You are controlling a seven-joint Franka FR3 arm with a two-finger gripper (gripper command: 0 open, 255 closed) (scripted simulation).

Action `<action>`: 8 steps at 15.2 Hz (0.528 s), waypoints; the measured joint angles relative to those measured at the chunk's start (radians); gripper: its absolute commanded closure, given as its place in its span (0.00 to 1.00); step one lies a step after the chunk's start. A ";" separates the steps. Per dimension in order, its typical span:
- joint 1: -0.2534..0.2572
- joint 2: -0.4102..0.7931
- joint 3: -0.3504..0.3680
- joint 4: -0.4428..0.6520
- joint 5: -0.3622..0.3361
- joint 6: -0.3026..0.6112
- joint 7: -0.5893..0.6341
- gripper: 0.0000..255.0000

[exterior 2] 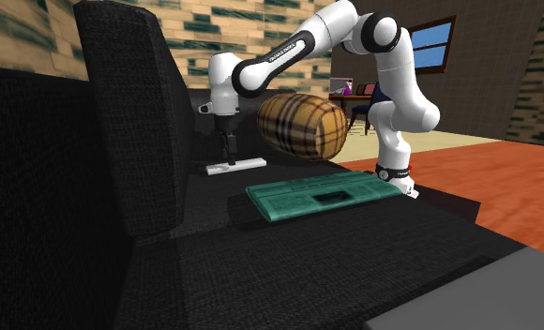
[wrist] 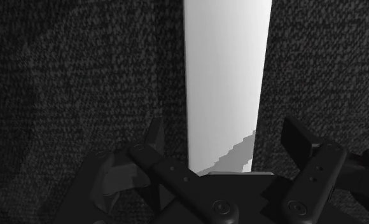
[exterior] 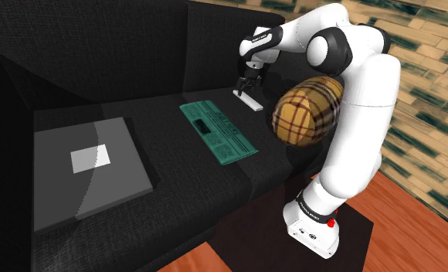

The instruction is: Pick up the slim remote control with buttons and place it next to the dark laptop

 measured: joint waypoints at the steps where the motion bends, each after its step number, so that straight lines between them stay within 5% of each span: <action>1: -0.002 0.006 0.001 -0.007 0.003 0.011 -0.003 0.00; 8: -0.004 0.023 0.005 -0.020 0.011 0.039 -0.007 0.00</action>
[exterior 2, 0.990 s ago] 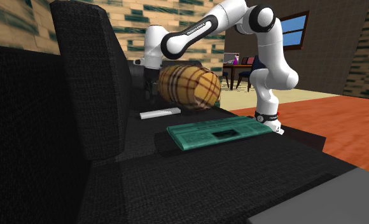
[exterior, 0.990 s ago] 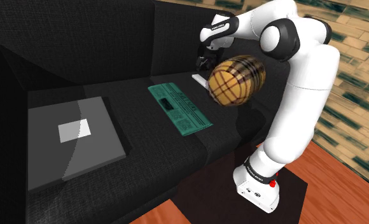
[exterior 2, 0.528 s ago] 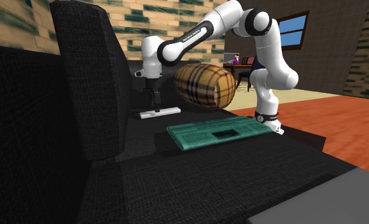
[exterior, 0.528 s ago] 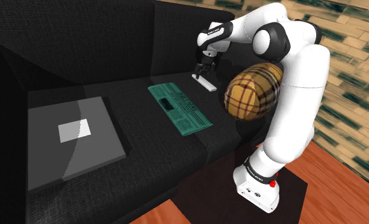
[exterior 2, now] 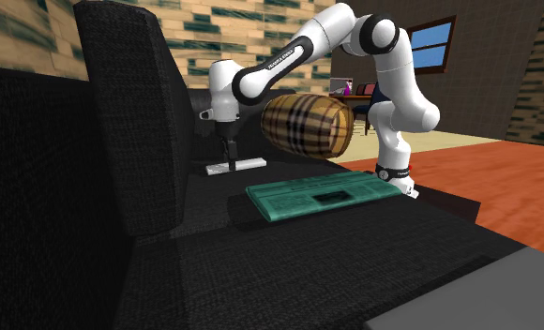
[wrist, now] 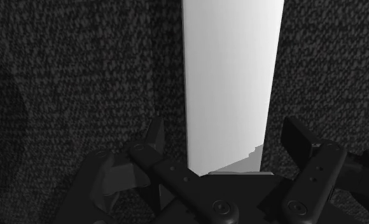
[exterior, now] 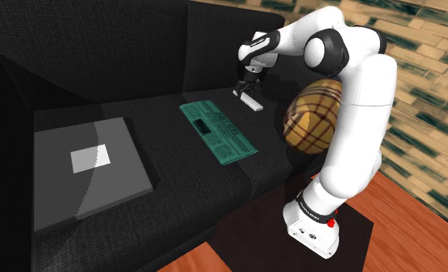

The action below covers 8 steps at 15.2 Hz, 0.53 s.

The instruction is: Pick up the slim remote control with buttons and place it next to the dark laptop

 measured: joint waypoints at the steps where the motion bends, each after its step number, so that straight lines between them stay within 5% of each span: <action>1: 0.000 0.000 0.000 0.000 0.000 0.000 0.000 0.00; 2: 0.000 0.000 0.000 0.000 0.000 0.000 0.000 1.00; 8: 0.000 0.000 0.000 0.000 0.000 0.000 0.000 1.00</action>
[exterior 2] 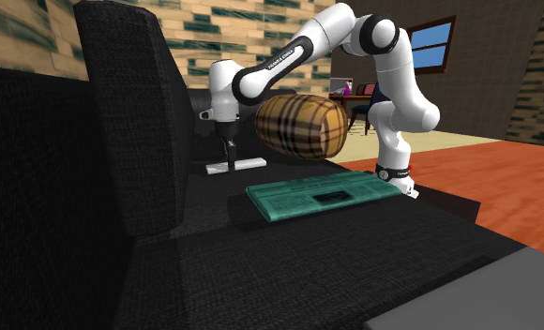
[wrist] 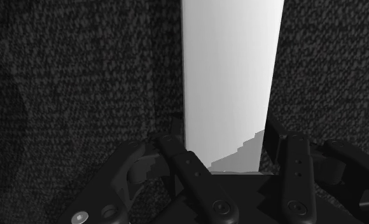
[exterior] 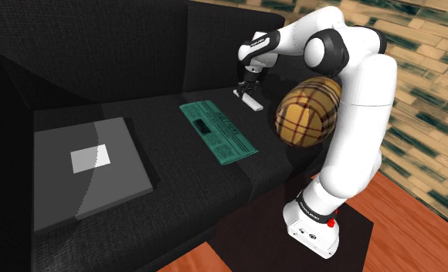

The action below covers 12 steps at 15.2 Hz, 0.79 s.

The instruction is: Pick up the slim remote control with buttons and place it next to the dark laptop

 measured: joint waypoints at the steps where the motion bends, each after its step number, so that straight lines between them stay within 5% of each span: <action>1: 0.000 0.000 0.000 0.000 0.000 0.000 0.000 1.00; 12: 0.007 -0.044 -0.010 0.035 -0.021 -0.075 0.013 1.00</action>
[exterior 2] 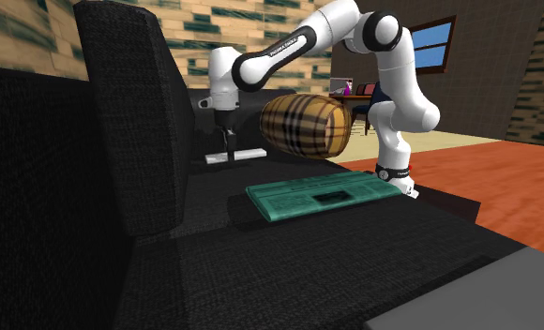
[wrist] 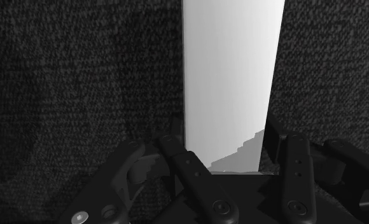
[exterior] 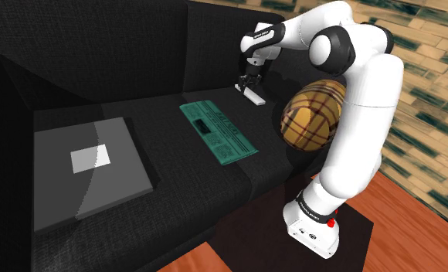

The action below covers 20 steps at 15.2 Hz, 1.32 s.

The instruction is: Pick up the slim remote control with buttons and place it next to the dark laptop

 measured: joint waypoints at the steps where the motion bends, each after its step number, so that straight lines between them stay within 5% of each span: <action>1: 0.000 -0.005 -0.001 0.007 -0.002 -0.011 0.000 1.00; 10: 0.005 -0.048 -0.010 0.073 -0.023 -0.117 0.014 1.00; 20: 0.154 -0.263 0.039 -0.184 -0.112 -0.058 0.227 1.00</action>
